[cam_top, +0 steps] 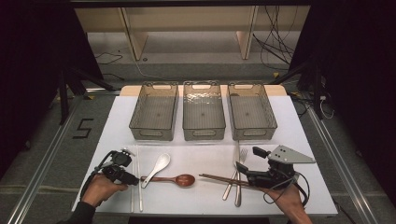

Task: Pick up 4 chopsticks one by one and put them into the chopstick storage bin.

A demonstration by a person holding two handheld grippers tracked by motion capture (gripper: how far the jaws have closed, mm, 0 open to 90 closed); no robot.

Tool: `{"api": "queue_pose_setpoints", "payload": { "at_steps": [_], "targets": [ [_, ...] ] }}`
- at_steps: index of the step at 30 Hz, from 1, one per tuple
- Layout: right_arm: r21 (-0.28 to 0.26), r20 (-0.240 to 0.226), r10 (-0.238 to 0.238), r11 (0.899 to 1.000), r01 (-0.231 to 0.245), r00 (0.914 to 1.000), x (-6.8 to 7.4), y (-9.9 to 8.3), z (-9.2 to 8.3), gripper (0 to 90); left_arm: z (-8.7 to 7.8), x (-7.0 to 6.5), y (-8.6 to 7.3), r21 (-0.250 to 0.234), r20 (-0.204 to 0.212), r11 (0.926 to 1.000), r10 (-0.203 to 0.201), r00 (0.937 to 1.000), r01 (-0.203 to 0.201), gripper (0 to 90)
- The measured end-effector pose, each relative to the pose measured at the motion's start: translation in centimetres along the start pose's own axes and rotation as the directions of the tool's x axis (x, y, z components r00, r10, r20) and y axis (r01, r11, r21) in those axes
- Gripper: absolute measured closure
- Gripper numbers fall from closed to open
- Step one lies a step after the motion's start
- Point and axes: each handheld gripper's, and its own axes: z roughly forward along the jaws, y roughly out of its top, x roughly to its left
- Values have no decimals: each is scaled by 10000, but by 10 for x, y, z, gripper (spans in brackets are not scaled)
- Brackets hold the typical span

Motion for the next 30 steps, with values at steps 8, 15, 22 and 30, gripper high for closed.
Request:
{"api": "queue_pose_setpoints", "payload": {
  "at_steps": [8,15,22,30],
  "targets": [
    [67,-4,-17,10000,17,10000,0,0,1,223,-1,3,-1,277,-41,9992,295,9996,-294,501],
    [92,-5,-15,10000,15,10000,0,0,1,225,-2,5,-2,436,-162,9976,549,9984,-542,579],
    [113,-8,-5,9999,5,10000,0,0,1,227,-3,8,-3,532,-93,9971,556,9984,-551,667],
    [76,18,4,10000,-4,10000,0,0,0,230,-3,9,-2,644,-39,9967,496,9988,-493,727]
  ]
}}
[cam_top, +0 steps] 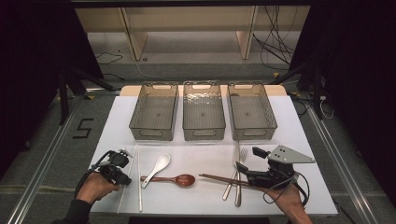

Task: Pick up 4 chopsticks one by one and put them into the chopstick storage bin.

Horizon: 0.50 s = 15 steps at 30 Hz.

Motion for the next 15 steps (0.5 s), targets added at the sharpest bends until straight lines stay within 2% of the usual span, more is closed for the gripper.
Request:
{"api": "queue_pose_setpoints", "payload": {
  "at_steps": [15],
  "targets": [
    [44,-4,-24,10000,24,10000,0,0,1,232,0,8,0,-21,162,9987,-507,9986,508,838]
  ]
}}
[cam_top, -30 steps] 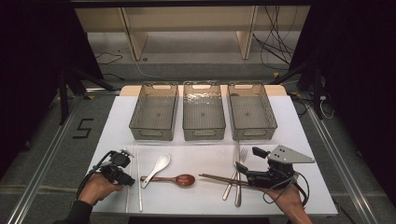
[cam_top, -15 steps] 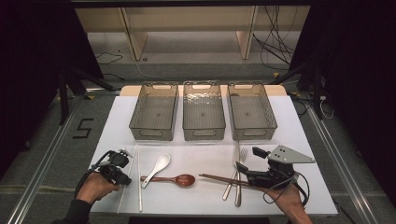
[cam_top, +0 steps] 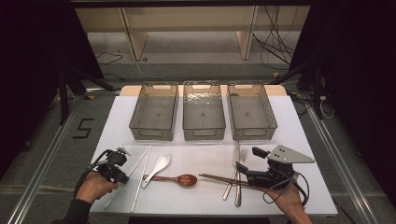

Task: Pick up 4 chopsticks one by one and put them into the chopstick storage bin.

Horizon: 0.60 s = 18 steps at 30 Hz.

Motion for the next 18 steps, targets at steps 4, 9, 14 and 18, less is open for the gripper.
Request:
{"api": "queue_pose_setpoints", "payload": {
  "at_steps": [4,9,14,18],
  "targets": [
    [-8,-19,-15,10000,15,10000,0,0,0,232,0,0,0,6,-9,10000,-13,10000,13,841],
    [-15,-21,-31,10000,31,10000,0,0,0,233,-1,1,0,-42,32,10000,35,10000,-35,844],
    [-28,-35,-33,10000,33,10000,0,1,0,234,-3,-1,0,-199,33,9996,204,9998,-204,845],
    [-49,-10,-12,10000,12,10000,0,1,0,234,-5,-1,-1,-295,2,9989,364,9993,-364,845]
  ]
}}
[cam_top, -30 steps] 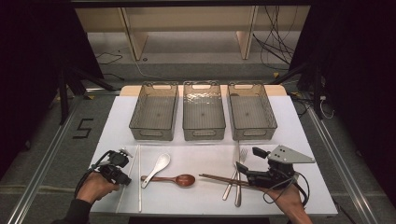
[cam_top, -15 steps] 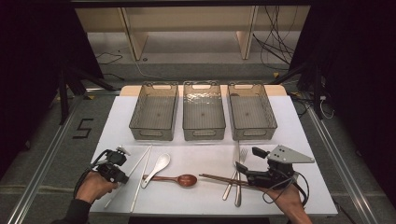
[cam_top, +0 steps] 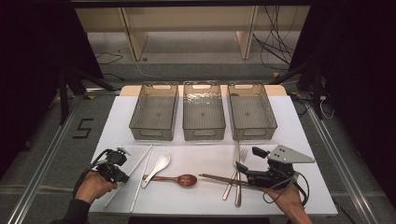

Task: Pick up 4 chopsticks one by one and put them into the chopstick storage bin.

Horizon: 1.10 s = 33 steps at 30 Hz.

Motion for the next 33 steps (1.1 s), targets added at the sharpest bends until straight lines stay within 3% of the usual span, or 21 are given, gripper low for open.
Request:
{"api": "queue_pose_setpoints", "payload": {
  "at_steps": [10,14,18,21,29,33],
  "targets": [
    [-8,5,13,10000,-13,10000,-1,0,0,234,-16,-15,-1,-682,-125,9957,614,9980,-621,845],
    [-3,13,-2,10000,2,10000,0,0,0,234,-23,-19,0,-1037,186,9916,803,9966,-779,844],
    [-19,21,25,10000,-25,10000,-1,0,0,233,-33,-26,6,-1701,487,9811,1016,9936,-920,844],
    [-60,7,14,10000,-14,10000,-1,0,0,233,-39,-27,11,-2365,881,9680,1073,9903,-838,844],
    [-82,34,99,9999,-99,9999,-2,-1,-1,233,-47,-26,27,-3180,1605,9460,1189,9798,-627,844],
    [-81,69,180,9998,-179,9998,-3,-1,-1,233,-49,-23,39,-3385,1635,9387,1263,9784,-646,844]
  ]
}}
